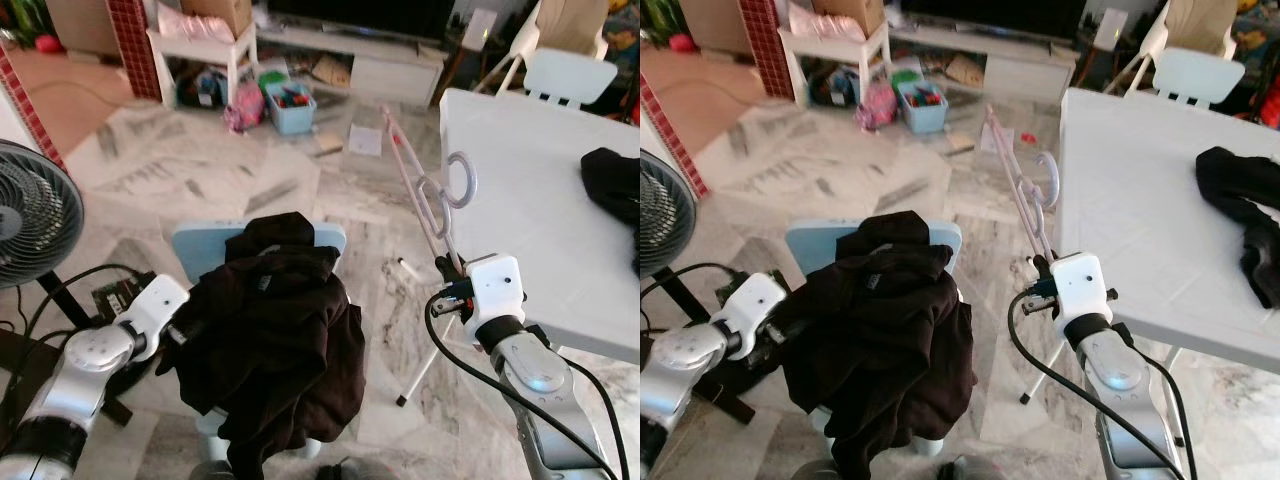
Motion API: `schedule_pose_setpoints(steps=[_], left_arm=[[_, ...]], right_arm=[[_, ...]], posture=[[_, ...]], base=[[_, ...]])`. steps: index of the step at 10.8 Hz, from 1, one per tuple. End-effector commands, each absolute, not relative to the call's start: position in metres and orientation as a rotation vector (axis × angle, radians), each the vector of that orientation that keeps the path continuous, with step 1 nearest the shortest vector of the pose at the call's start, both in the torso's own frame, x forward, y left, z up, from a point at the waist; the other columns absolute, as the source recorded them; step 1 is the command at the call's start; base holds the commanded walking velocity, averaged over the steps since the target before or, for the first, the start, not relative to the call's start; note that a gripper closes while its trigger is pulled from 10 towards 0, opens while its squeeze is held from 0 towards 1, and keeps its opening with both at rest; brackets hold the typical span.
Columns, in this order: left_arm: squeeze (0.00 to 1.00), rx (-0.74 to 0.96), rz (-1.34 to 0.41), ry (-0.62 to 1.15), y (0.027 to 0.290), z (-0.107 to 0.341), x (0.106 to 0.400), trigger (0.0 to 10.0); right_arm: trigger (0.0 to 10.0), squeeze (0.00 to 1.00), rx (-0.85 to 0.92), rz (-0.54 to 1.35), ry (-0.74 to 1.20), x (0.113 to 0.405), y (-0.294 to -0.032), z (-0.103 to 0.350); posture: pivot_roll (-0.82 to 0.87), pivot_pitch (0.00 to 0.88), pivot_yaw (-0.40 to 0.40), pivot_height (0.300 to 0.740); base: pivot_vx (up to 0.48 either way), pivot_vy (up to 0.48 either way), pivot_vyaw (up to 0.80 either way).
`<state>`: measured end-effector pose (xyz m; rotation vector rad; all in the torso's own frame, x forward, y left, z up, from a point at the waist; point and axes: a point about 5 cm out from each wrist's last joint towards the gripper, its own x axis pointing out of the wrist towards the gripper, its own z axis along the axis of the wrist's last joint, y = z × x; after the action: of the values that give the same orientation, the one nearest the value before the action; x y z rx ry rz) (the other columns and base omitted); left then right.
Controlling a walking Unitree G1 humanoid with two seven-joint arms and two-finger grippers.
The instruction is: Hang hanger
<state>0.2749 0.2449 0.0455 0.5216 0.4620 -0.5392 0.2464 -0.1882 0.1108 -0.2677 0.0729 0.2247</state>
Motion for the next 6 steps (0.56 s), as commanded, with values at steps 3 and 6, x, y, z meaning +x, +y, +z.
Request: schedule_pose_setpoints(steps=[3, 6], left_arm=[[0.0, 0.543, -0.658, 0.407, 0.224, 0.048, 0.286, 10.0], [0.0, 0.567, -0.808, 0.442, 0.209, 0.038, 0.282, 10.0]], right_arm=[[10.0, 0.0, -0.297, 0.219, 0.05, 0.247, -0.192, 0.121], [10.0, 0.0, -0.301, 0.235, 0.038, 0.252, -0.188, 0.123]], posture=[[-0.15, 0.053, -0.119, 0.74], [-0.14, 0.041, -0.117, 0.74]], base=[[0.0, 0.0, 0.0], [0.0, 0.0, 0.0]])
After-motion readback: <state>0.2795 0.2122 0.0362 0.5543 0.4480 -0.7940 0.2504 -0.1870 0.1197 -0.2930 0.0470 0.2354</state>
